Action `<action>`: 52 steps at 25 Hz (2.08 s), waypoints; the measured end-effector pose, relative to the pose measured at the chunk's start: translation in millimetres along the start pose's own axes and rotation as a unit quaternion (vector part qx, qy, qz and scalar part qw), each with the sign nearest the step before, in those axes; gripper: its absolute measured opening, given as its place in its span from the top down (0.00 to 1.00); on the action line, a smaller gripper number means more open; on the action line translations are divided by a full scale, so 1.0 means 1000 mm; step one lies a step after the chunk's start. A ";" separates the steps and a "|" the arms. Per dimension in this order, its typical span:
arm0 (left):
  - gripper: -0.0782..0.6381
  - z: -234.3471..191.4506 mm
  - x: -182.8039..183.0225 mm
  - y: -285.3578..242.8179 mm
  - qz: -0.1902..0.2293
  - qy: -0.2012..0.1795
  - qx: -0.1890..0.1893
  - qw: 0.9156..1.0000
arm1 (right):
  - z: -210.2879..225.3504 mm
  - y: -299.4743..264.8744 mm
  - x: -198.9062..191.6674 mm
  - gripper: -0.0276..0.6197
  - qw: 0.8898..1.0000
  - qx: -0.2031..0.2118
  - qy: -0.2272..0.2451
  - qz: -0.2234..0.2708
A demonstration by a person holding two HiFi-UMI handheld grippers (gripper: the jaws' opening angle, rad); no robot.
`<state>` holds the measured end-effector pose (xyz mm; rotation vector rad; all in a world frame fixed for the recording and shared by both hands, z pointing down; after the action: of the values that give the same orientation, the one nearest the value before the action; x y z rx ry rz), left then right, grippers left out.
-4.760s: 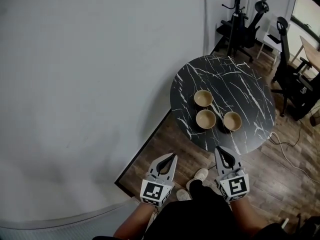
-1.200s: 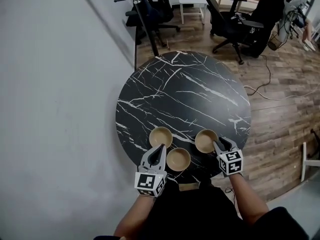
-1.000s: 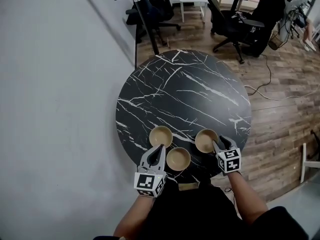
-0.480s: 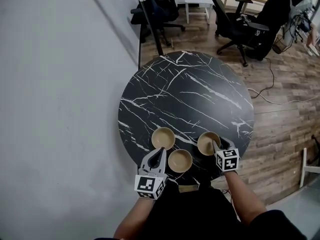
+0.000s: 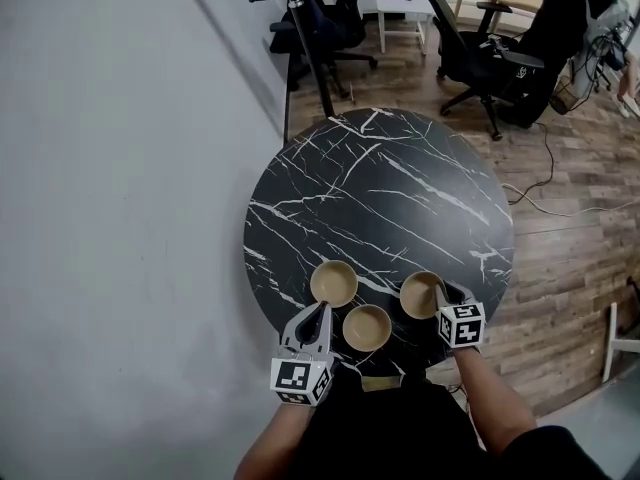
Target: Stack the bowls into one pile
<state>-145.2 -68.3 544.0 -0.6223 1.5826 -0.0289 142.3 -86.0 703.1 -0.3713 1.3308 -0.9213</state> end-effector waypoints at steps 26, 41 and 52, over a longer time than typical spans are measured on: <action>0.87 -0.008 -0.009 0.021 0.010 0.006 0.018 1.000 | -0.076 0.032 0.050 0.91 0.992 0.101 0.042 0.061; 0.87 -0.029 -0.018 0.040 0.010 0.023 0.038 0.999 | -0.153 0.011 0.029 0.91 0.979 0.183 0.087 0.012; 0.87 -0.043 -0.024 0.047 0.006 0.030 0.053 0.998 | -0.166 -0.008 0.002 0.91 0.973 0.195 0.116 -0.040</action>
<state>-202.9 -33.7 553.4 -0.5332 1.6320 -0.1226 -15.3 -49.5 666.9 -0.0108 1.3142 -1.2959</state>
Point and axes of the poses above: the fingertips, and each gripper's own axes: y backward along the fingers, z to its right, x out of its top, the point moved 2 cm from there along y, backward along the fingers, and after that the axes turned 5 degrees about x, right-handed, at the moved point
